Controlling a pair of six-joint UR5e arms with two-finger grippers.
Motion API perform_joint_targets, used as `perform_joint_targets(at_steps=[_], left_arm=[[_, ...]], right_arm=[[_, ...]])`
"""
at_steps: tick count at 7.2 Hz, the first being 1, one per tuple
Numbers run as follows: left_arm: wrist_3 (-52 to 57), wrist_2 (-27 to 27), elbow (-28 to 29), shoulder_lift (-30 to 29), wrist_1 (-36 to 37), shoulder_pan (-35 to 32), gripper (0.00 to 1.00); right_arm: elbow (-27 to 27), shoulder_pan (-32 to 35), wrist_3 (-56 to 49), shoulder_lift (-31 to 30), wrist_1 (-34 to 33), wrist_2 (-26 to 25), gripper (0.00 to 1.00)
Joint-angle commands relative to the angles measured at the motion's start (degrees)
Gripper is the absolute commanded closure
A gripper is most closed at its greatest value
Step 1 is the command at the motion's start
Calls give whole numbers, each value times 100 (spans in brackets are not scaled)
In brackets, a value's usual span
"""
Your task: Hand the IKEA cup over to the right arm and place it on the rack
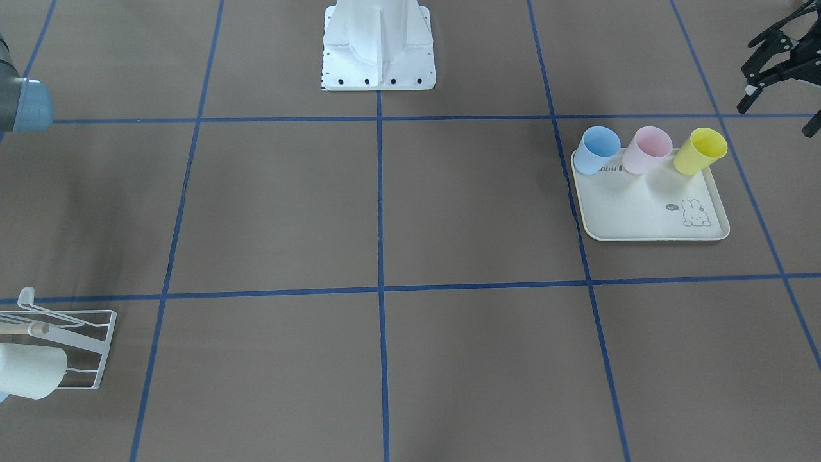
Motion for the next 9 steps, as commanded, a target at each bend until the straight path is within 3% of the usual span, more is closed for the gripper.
perform_joint_targets(at_steps=[1,3,4,5,7,8,9], left_arm=[[40,52,59,111,-17,1,0],[22,244,111,601,-603,9,0],[14,463,277,786,-989,9,0],[22,770,522,1006,-1454,27,0],[-4,1063,1556,1489,-3251,45,0],[-143,1054,2014,1500,-3809,62,0],[-475,1054,2158,1500,-3927,306,0]], right_arm=[[519,-4,4235,-283,54,1389,1],[1108,-13,6532,-676,89,2138,0],[1180,-22,7189,-722,307,2655,0],[1207,-66,7265,-697,327,2930,0],[1269,-84,7730,-679,327,3395,0],[1347,-84,8037,-653,327,3737,0],[1513,-144,8405,-635,292,3758,0]])
